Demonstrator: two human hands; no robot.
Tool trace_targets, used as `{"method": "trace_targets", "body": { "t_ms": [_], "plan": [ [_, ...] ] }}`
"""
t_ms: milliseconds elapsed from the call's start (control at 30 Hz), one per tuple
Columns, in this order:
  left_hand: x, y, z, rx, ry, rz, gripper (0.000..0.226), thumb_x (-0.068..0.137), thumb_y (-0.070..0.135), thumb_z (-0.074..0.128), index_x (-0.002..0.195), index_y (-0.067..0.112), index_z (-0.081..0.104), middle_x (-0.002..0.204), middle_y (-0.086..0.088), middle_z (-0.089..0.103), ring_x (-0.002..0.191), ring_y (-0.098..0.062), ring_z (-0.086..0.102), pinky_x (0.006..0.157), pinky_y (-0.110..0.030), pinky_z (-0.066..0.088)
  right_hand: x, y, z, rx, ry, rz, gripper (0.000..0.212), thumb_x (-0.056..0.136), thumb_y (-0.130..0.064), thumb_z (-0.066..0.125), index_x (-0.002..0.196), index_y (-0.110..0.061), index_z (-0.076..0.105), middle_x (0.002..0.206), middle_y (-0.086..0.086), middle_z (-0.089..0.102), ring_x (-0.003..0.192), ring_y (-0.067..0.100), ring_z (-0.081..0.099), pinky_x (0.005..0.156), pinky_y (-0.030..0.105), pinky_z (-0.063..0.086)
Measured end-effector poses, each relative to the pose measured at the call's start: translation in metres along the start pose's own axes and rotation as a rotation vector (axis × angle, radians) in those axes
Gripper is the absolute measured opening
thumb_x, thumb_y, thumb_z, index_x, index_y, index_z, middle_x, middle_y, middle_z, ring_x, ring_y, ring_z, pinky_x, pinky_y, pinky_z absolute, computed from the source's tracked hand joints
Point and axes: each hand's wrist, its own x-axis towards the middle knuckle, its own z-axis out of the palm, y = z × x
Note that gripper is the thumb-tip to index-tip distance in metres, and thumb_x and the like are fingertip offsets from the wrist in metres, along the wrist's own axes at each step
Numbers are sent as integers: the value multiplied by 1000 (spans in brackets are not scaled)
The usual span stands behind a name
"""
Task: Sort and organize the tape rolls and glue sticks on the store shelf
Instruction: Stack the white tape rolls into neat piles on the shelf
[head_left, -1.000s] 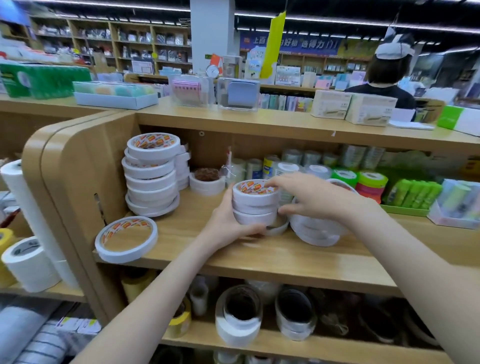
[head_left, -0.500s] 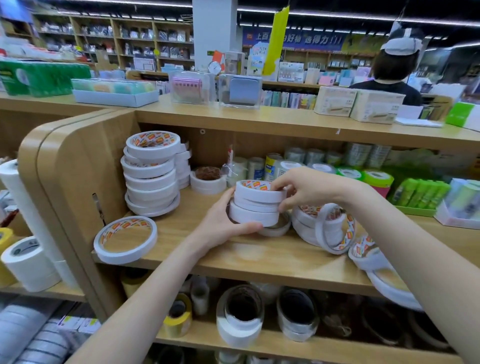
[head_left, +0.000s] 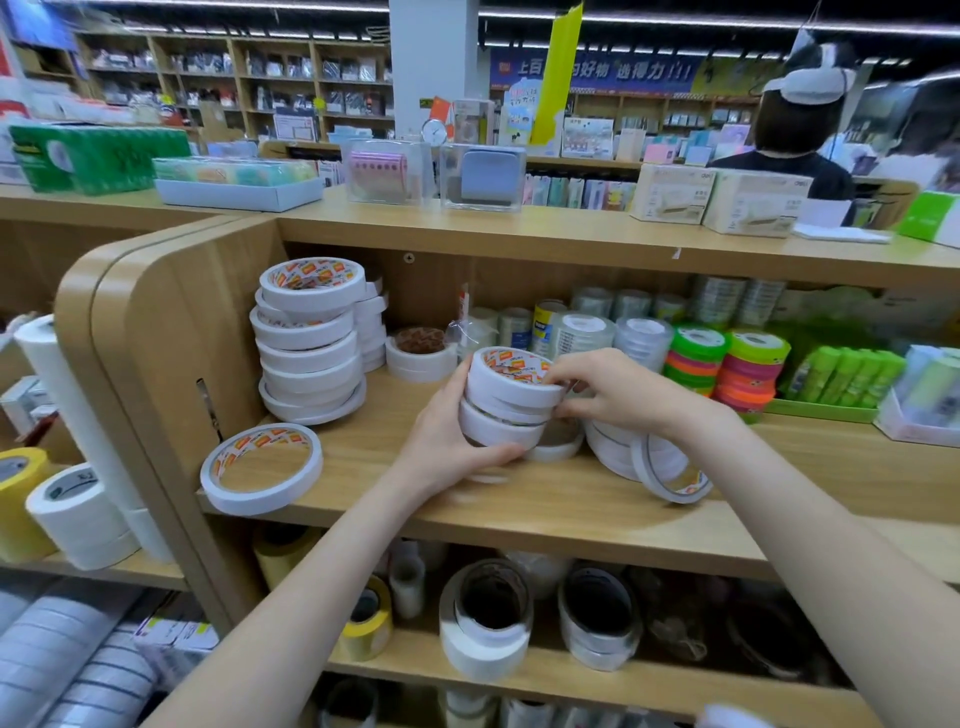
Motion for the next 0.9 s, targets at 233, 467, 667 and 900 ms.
{"method": "trace_targets", "body": {
  "t_ms": [233, 467, 667, 900],
  "plan": [
    [0, -8, -15, 123, 69, -164, 103, 70, 30, 80, 148, 13, 16, 147, -8, 30, 135, -19, 30, 103, -20, 22, -4, 0, -17, -31, -20, 86, 14, 84, -11, 64, 95, -3, 62, 89, 4, 59, 84, 16, 52, 71, 24, 36],
    [-6, -15, -21, 263, 175, -238, 99, 74, 33, 75, 147, 6, 14, 142, -16, 27, 135, -28, 24, 109, -29, 20, -3, -14, -21, -195, -72, 92, 11, 87, -16, 60, 82, -15, 51, 87, -1, 51, 84, 16, 48, 74, 34, 40],
    [-6, -14, -19, 453, 126, -241, 95, 79, 42, 68, 149, 14, 9, 154, -14, 7, 142, -28, 6, 115, -37, 10, -5, -21, -10, -268, -82, 124, 11, 87, -23, 60, 99, -23, 58, 93, -9, 49, 91, 12, 44, 85, 36, 38],
    [-12, -20, -20, 454, 164, -132, 71, 81, 32, 67, 140, 13, 34, 148, -11, 26, 137, -27, 21, 113, -39, 18, -12, -20, -6, -64, -104, 191, 15, 83, -23, 67, 95, -17, 72, 87, -6, 66, 81, 6, 55, 64, 10, 39]
  ]
}}
